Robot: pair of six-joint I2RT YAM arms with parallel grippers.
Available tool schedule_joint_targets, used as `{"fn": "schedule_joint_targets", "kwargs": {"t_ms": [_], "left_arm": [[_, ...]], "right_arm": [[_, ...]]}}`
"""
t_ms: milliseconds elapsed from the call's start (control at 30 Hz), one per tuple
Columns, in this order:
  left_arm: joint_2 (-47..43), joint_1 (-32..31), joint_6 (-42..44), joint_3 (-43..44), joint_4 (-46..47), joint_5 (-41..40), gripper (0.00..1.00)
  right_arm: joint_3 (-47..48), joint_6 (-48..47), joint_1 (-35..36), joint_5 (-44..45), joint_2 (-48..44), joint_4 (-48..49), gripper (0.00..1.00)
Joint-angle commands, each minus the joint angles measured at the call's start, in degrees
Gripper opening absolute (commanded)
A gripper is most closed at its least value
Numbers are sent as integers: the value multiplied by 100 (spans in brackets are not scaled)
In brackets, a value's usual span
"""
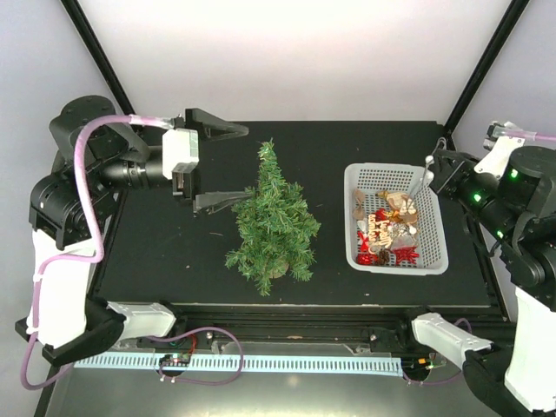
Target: Decorate the small christmas tree
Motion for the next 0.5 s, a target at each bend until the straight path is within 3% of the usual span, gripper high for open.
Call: {"fn": "schedule_joint_targets", "kwargs": {"t_ms": [0, 467], "left_arm": [[310, -217, -502, 369, 573, 420, 99], [974, -1275, -766, 92, 875, -78, 99]], "right_arm": [[-50, -13, 18, -1576, -176, 458, 1], [-446, 1078, 16, -4222, -866, 1987, 1]]}}
